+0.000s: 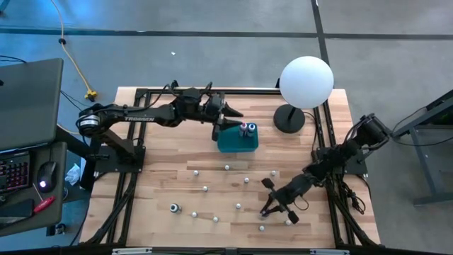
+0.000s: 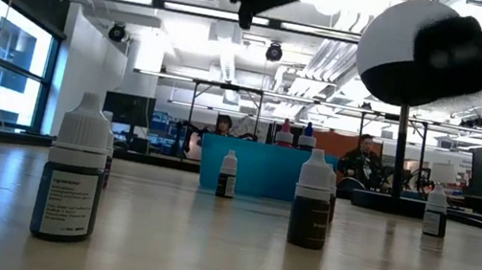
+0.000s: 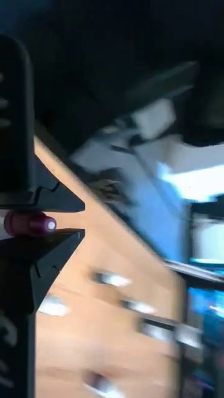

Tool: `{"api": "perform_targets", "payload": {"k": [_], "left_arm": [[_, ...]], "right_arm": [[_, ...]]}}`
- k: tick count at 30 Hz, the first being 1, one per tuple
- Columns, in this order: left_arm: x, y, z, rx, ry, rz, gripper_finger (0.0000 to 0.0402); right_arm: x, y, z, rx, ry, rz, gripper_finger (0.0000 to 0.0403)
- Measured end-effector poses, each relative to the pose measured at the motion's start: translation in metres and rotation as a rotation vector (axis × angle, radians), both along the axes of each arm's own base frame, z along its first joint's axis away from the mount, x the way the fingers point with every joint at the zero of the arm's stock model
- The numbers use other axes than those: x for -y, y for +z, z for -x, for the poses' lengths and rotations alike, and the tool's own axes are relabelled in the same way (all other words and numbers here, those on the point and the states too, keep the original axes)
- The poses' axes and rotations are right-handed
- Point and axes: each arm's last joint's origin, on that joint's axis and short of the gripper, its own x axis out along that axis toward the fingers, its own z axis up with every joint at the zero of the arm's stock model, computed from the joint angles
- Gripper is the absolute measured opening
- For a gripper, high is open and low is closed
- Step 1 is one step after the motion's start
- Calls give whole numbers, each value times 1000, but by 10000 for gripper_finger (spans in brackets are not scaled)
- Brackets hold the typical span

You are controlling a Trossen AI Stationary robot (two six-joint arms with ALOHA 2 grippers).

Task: Pick & Place food coloring
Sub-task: Put the large purple food coloring bottle into the blue bin

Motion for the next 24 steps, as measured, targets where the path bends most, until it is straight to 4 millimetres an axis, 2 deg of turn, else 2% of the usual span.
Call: {"api": "perform_targets", "payload": {"k": [5,8,11,14,18,24], "left_arm": [[2,26,8,75,3,-23,154],[5,39,16,73,-5,-37,154],[4,49,28,15,43,-117,154],[3,53,40,-50,140,-190,154],[4,50,51,-162,230,-219,154],[2,33,58,-363,305,-203,154]], "right_arm": [[22,27,-10,232,-242,12,43],[47,44,-15,328,-579,67,42],[80,50,-21,332,-939,103,33],[110,46,-31,306,-988,131,33],[139,40,-57,205,-1032,93,37],[156,47,-101,107,-1110,215,33]]}}
